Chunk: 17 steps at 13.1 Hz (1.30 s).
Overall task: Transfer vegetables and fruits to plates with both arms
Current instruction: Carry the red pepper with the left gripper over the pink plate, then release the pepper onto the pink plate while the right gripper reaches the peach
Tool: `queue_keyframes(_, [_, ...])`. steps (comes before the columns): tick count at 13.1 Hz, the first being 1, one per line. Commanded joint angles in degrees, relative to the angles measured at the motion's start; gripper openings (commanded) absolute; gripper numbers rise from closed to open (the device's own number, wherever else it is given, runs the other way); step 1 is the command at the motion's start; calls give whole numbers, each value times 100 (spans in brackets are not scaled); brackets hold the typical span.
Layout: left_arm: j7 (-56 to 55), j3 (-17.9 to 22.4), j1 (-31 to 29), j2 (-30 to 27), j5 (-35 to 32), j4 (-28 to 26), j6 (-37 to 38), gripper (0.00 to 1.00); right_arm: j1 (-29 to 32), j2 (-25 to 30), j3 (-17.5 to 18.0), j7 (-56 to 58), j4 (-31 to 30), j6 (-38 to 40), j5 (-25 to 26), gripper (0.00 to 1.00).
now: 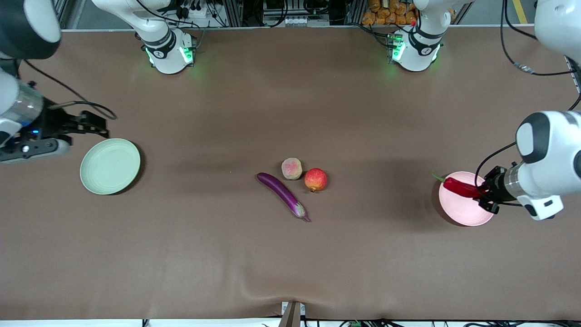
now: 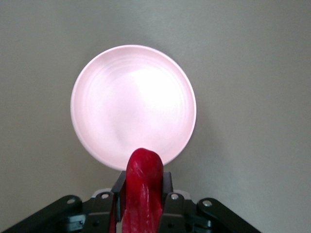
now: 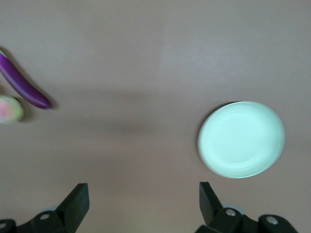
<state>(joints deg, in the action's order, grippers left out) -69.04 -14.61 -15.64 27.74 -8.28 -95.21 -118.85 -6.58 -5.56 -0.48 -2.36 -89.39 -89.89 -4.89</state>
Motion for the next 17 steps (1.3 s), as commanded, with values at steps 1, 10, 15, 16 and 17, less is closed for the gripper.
queue_keyframes(1, [731, -94, -552, -85, -112, -707, -1040, 0, -561, -374, -22, -1289, 238, 16, -353, 100])
queue_keyframes(10, [1490, -85, -1230, 328, -183, -1579, -2906, 0, -2530, -2184, -31, -3988, 220, -2003, -1155, 100])
queue_keyframes(15, [1542, -85, -1371, 399, -183, -1588, -2995, 72, -3076, -3151, -31, -4815, 395, -2998, -1295, 100])
queue_keyframes(16, [1534, -85, -1380, 399, -183, -1571, -2995, 78, -3103, -3292, -31, -5017, 413, -3191, -1304, 100])
queue_keyframes(17, [1542, -85, -1389, 399, -183, -1562, -2995, 84, -3112, -3372, -22, -5098, 440, -3384, -1330, 100])
